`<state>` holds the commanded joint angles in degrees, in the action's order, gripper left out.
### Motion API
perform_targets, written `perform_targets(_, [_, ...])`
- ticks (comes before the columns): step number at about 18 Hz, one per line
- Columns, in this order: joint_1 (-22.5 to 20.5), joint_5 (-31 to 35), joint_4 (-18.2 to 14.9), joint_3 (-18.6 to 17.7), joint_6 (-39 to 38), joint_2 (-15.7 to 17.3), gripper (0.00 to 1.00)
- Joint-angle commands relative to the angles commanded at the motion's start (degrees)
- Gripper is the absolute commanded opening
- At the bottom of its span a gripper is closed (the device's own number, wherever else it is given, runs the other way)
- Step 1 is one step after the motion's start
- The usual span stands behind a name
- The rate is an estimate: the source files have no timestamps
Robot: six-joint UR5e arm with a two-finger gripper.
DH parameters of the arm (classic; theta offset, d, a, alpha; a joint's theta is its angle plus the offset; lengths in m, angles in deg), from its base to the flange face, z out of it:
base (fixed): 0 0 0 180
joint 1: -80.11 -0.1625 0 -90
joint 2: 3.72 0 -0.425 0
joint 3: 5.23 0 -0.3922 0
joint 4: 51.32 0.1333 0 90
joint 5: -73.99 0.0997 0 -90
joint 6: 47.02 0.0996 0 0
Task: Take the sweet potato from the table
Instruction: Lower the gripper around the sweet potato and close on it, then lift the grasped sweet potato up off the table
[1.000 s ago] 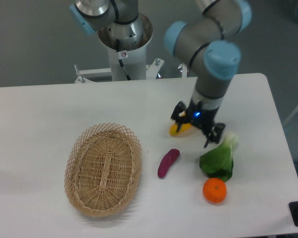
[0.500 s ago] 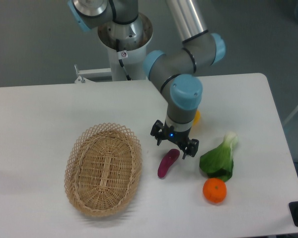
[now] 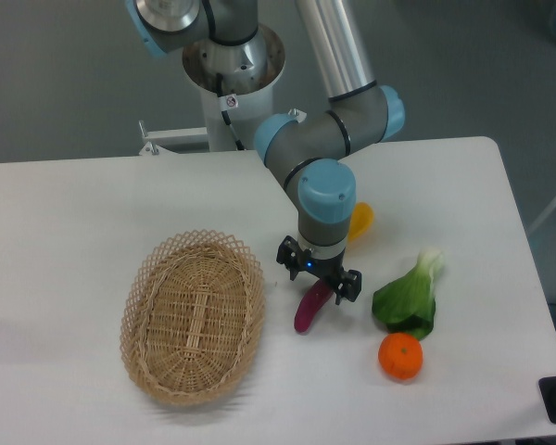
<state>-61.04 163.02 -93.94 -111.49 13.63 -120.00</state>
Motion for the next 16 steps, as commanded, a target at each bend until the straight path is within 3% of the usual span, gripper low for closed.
perform_targets(1, [0.0,0.0,0.0,0.09,0.09,-0.09,1.0])
perform_targets(2, [0.0,0.17,0.17,0.26,0.0,0.0,0.93])
perform_targets(4, [0.0,0.18,0.53,0.7,0.26,0.17,0.43])
perform_targets(5, [0.0,0.18,0.53,0.7,0.52,0.17,0.27])
perform_targets(7, [0.0,0.35,0.53,0.79,0.62,0.17,0.12])
perform_targets(16, [-0.26,0.09,0.26,2.11,4.13,2.02,0.11])
